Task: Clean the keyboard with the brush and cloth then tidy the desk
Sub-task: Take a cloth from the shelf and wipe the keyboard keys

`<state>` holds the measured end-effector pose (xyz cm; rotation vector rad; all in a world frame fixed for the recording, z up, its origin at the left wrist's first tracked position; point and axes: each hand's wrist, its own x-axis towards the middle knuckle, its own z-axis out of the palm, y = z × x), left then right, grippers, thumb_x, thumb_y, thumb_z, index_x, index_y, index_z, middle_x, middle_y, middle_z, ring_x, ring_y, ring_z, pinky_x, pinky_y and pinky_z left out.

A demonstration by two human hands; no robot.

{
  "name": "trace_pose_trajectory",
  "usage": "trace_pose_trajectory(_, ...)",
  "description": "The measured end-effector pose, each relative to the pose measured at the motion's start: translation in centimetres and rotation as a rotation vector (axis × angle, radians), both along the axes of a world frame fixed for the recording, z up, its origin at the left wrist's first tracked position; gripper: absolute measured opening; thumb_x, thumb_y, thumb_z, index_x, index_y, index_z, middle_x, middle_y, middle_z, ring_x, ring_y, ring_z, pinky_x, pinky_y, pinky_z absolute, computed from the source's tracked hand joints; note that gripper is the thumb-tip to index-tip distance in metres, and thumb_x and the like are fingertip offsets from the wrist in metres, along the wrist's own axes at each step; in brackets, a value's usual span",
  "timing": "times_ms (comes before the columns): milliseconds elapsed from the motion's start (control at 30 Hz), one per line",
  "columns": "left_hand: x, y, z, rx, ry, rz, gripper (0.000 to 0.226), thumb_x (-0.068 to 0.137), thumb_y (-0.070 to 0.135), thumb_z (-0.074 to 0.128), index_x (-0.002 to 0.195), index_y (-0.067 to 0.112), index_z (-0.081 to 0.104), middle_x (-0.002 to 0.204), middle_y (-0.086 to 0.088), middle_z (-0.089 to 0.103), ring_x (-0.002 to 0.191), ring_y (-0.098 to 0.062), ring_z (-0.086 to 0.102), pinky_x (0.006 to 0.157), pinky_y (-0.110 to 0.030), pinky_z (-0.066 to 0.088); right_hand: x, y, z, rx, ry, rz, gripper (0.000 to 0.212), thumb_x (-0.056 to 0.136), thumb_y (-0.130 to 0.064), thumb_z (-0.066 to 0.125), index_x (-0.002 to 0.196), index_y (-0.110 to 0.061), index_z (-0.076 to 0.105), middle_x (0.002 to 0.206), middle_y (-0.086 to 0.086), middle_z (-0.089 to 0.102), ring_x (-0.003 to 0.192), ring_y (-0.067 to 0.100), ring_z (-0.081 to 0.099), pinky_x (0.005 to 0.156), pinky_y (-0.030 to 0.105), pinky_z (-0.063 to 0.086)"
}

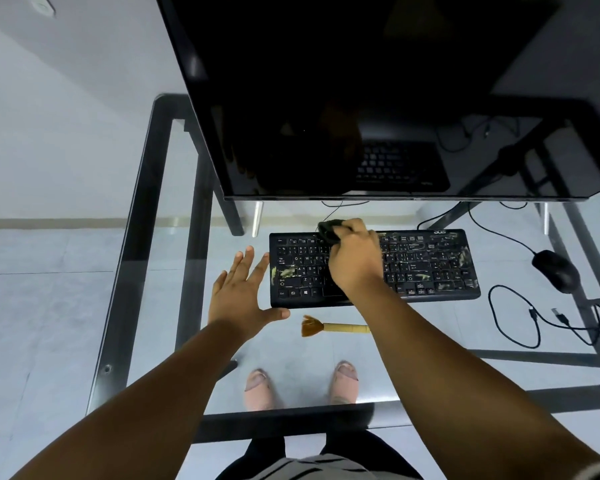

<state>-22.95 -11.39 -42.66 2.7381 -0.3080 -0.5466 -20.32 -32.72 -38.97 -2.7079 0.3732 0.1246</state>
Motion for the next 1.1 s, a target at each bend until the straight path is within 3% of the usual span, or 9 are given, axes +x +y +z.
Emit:
trace_pose_trajectory(133, 0.0, -0.1, 0.0, -0.001, 0.002, 0.015, 0.111, 0.070, 0.072, 0.067, 0.155, 0.038, 0.003, 0.164, 0.004, -0.011, 0.150, -0.015, -0.013, 0.120, -0.040, 0.001, 0.7, 1.2, 0.2, 0.021, -0.008, 0.327, 0.043, 0.092, -0.009, 0.048, 0.133, -0.019, 0.058, 0.138, -0.004, 0.046, 0.114, 0.023, 0.044, 0.104, 0.034, 0.043)
trace_pose_trajectory(333, -0.1, 0.0, 0.3, 0.003, -0.001, 0.041, 0.111, 0.065, 0.074, 0.069, 0.152, 0.043, 0.008, 0.164, 0.003, -0.009, 0.150, -0.016, -0.012, 0.121, -0.043, 0.001, 0.0, -0.9, -0.2, -0.036, -0.042, 0.044, 0.039, 0.092, -0.011, 0.046, 0.128, -0.013, 0.061, 0.130, 0.000, 0.051, 0.112, 0.026, 0.045, 0.101, 0.037, 0.045)
trace_pose_trajectory(500, 0.2, 0.3, 0.3, 0.024, -0.002, 0.051, 0.114, 0.063, 0.077, 0.067, 0.152, 0.044, 0.005, 0.164, 0.003, -0.010, 0.150, -0.017, -0.013, 0.120, -0.043, -0.001, 0.0, 1.6, -0.3, 0.004, -0.054, 0.406, 0.048, 0.088, -0.005, 0.049, 0.130, -0.026, 0.060, 0.140, -0.011, 0.048, 0.112, 0.020, 0.043, 0.097, 0.033, 0.047)
trace_pose_trajectory(600, 0.0, 0.3, 0.2, 0.025, 0.004, 0.080, 0.124, 0.061, 0.078, 0.068, 0.154, 0.033, -0.001, 0.164, 0.005, -0.009, 0.150, -0.015, -0.013, 0.120, -0.043, -0.002, -1.1, 0.2, -0.5, 0.012, -0.032, 0.605, 0.049, 0.085, -0.003, 0.051, 0.122, -0.030, 0.066, 0.136, -0.015, 0.053, 0.106, 0.018, 0.045, 0.086, 0.035, 0.051)
trace_pose_trajectory(700, 0.5, 0.9, 0.3, 0.049, 0.016, 0.056, 0.133, 0.059, 0.080, 0.068, 0.155, 0.026, -0.008, 0.163, 0.007, -0.013, 0.149, -0.012, -0.016, 0.122, -0.043, -0.003, -1.6, -1.1, -0.9, 0.012, -0.075, 0.538, 0.045, 0.083, -0.005, 0.053, 0.116, -0.029, 0.070, 0.130, -0.014, 0.058, 0.105, 0.020, 0.048, 0.079, 0.040, 0.055)
trace_pose_trajectory(800, 1.7, 1.5, 0.8, 0.053, 0.004, 0.000, 0.138, 0.055, 0.079, 0.071, 0.154, 0.030, -0.011, 0.163, 0.008, -0.014, 0.149, -0.012, -0.016, 0.122, -0.045, -0.001, -1.7, -0.1, -1.0, -0.003, -0.121, 0.441, 0.048, 0.082, -0.003, 0.053, 0.120, -0.028, 0.068, 0.132, -0.012, 0.057, 0.110, 0.021, 0.048, 0.085, 0.039, 0.054)
trace_pose_trajectory(1000, 3.4, 1.4, 1.2, 0.090, 0.034, -0.152, 0.140, 0.052, 0.077, 0.075, 0.148, 0.044, -0.021, 0.160, 0.009, -0.026, 0.147, -0.016, -0.022, 0.120, -0.048, -0.002, -3.2, 0.0, -0.8, 0.017, -0.080, 0.714, 0.050, 0.081, 0.001, 0.054, 0.115, -0.031, 0.071, 0.130, -0.015, 0.059, 0.098, 0.020, 0.048, 0.078, 0.032, 0.050)
trace_pose_trajectory(1100, 3.7, 1.5, 1.0, 0.083, 0.060, -0.167, 0.138, 0.051, 0.078, 0.075, 0.149, 0.046, -0.017, 0.159, 0.009, -0.028, 0.147, -0.016, -0.023, 0.119, -0.049, -0.003, -2.7, -1.0, -0.9, 0.038, -0.057, 0.670, 0.048, 0.082, -0.001, 0.052, 0.113, -0.032, 0.072, 0.128, -0.016, 0.059, 0.100, 0.018, 0.046, 0.076, 0.036, 0.053)
